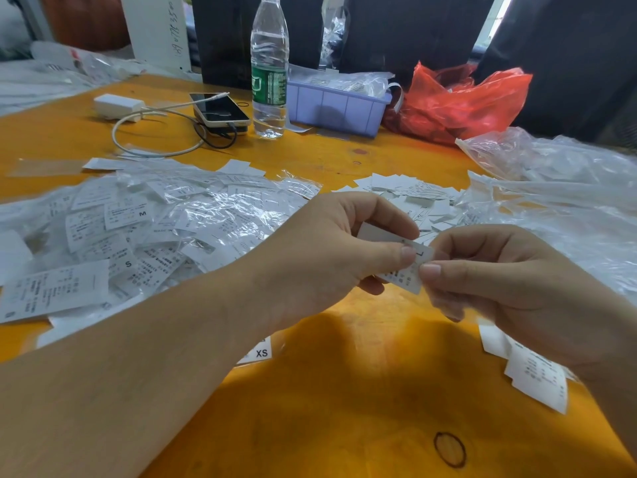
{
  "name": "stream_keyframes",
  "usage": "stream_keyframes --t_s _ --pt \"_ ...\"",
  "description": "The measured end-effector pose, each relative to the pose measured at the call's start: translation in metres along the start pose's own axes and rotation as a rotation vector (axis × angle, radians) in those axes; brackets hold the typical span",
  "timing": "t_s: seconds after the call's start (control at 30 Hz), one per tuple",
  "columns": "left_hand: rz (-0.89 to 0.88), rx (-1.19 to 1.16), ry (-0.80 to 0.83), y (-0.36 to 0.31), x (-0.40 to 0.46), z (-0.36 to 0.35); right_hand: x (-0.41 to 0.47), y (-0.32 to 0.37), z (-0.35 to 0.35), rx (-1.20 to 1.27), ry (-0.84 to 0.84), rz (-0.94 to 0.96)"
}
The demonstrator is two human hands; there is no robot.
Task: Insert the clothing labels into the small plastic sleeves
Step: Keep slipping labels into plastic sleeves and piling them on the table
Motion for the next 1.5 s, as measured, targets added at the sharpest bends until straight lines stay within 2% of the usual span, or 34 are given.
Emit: stream_keyframes --t_s 0.17,0.3,0.6,0.9,1.1,1.5 --pt "0.039 -0.020 -0.006 -0.001 0.000 0.002 -0.001 0.002 0.002 -0.028 -0.071 0.009" --pt "0.063 0.110 -0.044 -0.004 0.000 0.012 -0.002 0.003 0.004 -0.010 -0.113 -0.004" --pt "0.031 0.175 0.004 0.001 0.002 0.007 0.000 0.003 -0.002 0.010 -0.074 -0.039" --pt "0.055 0.179 0.022 0.000 0.002 0.008 0.000 0.006 -0.002 -0.069 -0.105 -0.021" --pt "0.069 0.134 -0.032 0.002 0.002 0.011 -0.001 0.007 -0.003 -0.051 -0.173 -0.023" --pt "0.131 0.048 0.043 0.007 0.003 0.006 -0.001 0.005 -0.003 -0.097 -0.198 -0.012"
Point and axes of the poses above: each hand's wrist, its own x-axis towards the middle knuckle, its own z-axis out of the back of the hand, y = z × x, the point moved 2 cm from there along x, towards the middle knuckle, and after that the axes turned 12 degrees about y, right-handed, at the moved point
